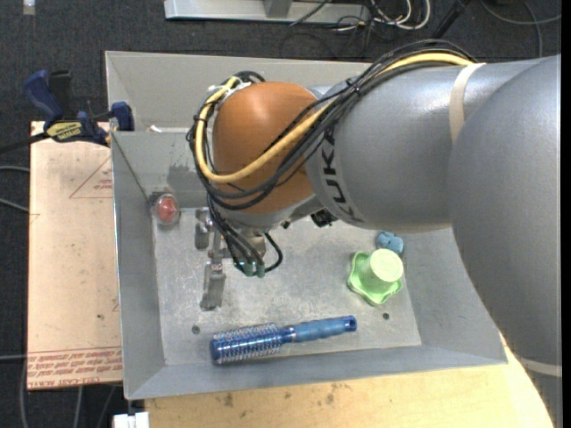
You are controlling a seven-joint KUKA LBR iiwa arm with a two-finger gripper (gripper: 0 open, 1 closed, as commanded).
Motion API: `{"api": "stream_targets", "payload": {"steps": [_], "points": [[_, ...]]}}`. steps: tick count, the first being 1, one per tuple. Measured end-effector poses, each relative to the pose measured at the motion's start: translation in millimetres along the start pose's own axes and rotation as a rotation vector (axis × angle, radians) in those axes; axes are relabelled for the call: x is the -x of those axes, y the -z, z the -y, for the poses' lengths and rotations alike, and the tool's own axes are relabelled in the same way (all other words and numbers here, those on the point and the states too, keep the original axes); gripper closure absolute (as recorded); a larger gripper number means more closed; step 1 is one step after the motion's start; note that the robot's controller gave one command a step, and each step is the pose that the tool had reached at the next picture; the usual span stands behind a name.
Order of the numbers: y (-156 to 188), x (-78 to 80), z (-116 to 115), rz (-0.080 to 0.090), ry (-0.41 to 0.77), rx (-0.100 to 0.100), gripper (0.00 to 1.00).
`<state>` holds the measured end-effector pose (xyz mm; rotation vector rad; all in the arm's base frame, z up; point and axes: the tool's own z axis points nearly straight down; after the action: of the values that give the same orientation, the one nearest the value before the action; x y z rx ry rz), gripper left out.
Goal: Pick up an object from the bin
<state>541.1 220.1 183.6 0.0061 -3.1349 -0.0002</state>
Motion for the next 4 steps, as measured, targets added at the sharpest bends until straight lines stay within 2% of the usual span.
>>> {"api": "stream_targets", "payload": {"steps": [1,2,3,4], "points": [[-114,-55.7,76,0.023,0.138,0.002,0.0],[-83,-58.5,121,0.01,0.129,-0.001,0.0],[-82,-50.4,148,0.008,0.097,0.0,0.0],[-116,-36.5,108,0.007,0.148,0.002,0.0]]}}
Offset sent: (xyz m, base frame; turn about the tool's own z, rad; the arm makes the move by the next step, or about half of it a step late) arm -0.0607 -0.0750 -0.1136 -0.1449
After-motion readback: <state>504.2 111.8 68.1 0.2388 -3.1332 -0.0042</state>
